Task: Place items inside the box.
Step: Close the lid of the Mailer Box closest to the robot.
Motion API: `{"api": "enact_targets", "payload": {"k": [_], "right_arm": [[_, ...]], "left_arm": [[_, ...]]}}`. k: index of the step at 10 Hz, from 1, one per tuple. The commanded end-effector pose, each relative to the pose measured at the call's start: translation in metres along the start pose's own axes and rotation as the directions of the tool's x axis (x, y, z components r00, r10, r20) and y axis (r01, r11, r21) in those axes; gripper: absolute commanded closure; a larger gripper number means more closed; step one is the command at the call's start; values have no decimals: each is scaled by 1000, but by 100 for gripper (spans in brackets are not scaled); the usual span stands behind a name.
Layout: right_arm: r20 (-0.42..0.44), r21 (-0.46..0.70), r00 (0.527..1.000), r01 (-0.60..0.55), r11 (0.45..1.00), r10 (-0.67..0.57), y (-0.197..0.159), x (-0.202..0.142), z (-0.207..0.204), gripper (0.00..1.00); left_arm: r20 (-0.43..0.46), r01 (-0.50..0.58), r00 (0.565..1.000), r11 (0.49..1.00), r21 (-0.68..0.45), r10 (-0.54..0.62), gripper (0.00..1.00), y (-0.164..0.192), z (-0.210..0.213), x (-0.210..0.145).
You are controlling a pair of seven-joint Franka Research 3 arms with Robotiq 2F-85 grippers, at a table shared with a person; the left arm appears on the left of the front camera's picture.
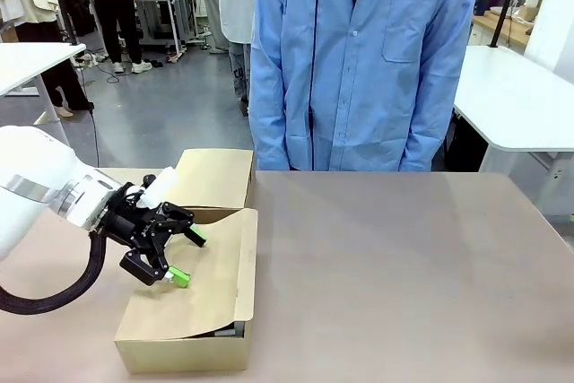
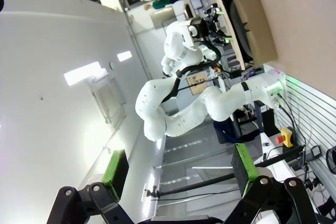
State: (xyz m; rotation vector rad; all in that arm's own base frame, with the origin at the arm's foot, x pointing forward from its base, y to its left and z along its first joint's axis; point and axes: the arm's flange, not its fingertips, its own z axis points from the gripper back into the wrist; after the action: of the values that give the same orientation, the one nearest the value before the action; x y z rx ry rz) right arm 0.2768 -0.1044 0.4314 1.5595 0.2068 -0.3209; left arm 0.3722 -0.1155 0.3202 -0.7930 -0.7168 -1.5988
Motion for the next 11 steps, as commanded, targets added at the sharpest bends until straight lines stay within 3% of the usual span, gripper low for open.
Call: {"api": "enact_targets", "payload": {"k": [1,3,5,6,7,8,9,10,11], "right_arm": [[-1,12,1000,-7,1000,7,4,-2,0,0],[-1,12,1000,-7,1000,7,4,-2,0,0],[-1,12,1000,-7,1000,7,4,-2,0,0],[-1,12,1000,-7,1000,7,4,-2,0,0],[-1,12,1000,-7,1000,7,4,-2,0,0],[-1,12,1000,-7,1000,7,4,-2,0,0],[-1,12,1000,-7,1000,7,4,-2,0,0],[-1,12,1000,-7,1000,7,4,-2,0,0],[-1,12,1000,-7,1000,7,4,-2,0,0]], "left_arm": [[57,-86,995,996,-13,86,0,-92,24,12],[165,-199,963,974,-106,214,0,-101,93,36],[293,-318,884,928,-196,365,0,-107,151,38],[390,-418,786,877,-237,480,0,-111,179,32],[507,-653,555,723,-227,660,0,-108,211,23],[561,-798,277,512,-317,780,0,-105,254,2],[617,-861,70,360,-360,784,0,-98,284,-23],[617,-845,-102,259,-467,780,0,-91,307,-48],[592,-794,-217,212,-569,777,0,-84,318,-71]]}}
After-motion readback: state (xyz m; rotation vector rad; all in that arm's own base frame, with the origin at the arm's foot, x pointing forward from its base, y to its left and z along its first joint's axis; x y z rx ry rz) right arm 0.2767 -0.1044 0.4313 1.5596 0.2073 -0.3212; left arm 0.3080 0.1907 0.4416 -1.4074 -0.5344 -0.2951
